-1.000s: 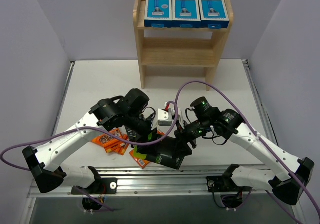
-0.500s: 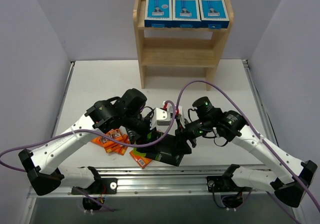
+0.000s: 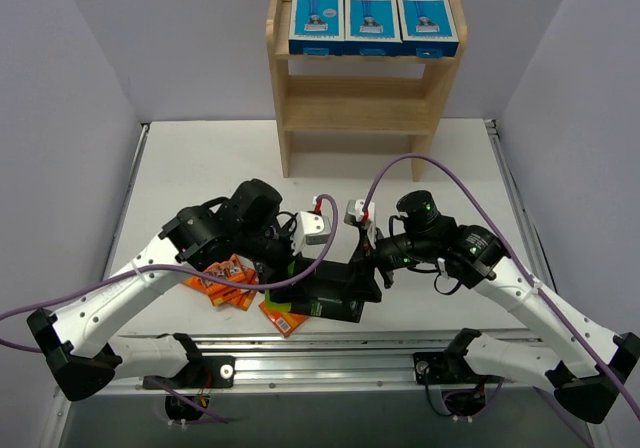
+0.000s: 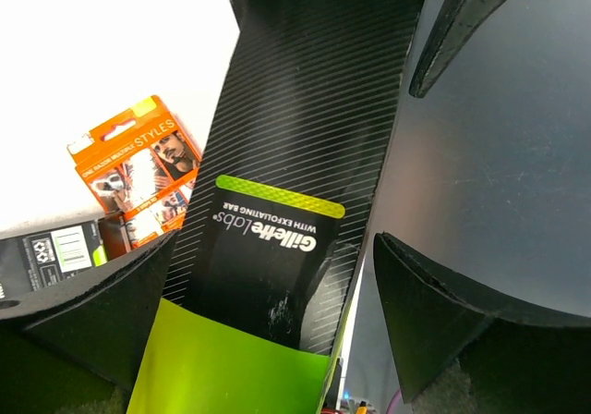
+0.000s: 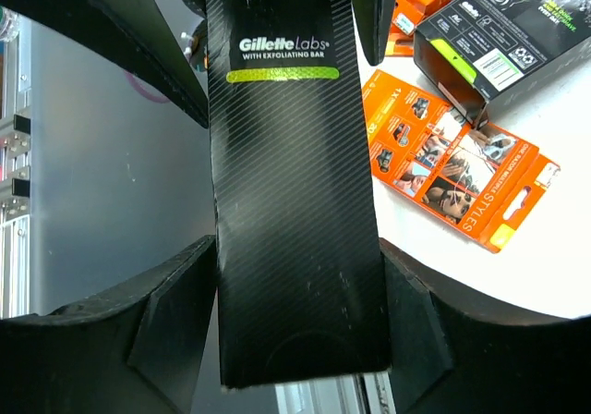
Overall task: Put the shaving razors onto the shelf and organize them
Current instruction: Pass the shaving razor from the right arm to the left, then pass the shaving razor from the left arm to the right
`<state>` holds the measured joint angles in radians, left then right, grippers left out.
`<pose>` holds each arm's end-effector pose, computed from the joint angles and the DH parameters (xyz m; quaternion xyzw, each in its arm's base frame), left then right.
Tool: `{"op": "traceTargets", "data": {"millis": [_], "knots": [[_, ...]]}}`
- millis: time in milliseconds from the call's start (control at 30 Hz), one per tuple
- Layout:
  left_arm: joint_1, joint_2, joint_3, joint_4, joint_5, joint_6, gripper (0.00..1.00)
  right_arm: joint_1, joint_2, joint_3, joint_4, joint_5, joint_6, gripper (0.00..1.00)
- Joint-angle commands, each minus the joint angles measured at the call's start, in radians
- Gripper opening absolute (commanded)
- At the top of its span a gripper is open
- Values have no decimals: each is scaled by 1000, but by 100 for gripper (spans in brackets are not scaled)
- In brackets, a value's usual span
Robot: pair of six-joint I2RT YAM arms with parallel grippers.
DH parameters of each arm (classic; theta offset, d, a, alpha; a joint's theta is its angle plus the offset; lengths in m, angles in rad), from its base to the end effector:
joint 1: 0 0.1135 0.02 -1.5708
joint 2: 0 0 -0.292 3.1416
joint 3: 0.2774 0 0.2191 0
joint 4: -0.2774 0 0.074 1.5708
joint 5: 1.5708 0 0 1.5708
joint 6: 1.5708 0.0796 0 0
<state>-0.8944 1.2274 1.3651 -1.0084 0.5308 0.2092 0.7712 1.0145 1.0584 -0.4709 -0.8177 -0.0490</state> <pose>0.1026 -0.1922 0.3677 0.5518 0.7248 -0.3432 0.2289 0.0962 0.1745 0.3775 -0.5049 0.6218 0.4882 0.3465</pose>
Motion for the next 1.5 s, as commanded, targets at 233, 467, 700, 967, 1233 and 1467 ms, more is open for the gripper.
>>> {"op": "traceTargets", "data": {"millis": [233,467,700,967,1233,1467], "knots": [[104,-101,-27,123,-127,-119,2,-6,-31,8,43,57,34,65],[187,-131,-121,209,-302,-195,2,-10,-56,-15,81,182,49,69],[238,-106,-162,252,-402,-257,2,-15,-60,-31,101,276,98,72],[365,-112,-204,326,-480,-483,2,-20,-96,-60,135,468,201,75],[491,-336,-366,609,-662,-973,2,-13,-236,-274,509,632,743,74],[496,-508,-556,930,-747,-1370,2,33,-303,-471,837,701,1006,79]]}}
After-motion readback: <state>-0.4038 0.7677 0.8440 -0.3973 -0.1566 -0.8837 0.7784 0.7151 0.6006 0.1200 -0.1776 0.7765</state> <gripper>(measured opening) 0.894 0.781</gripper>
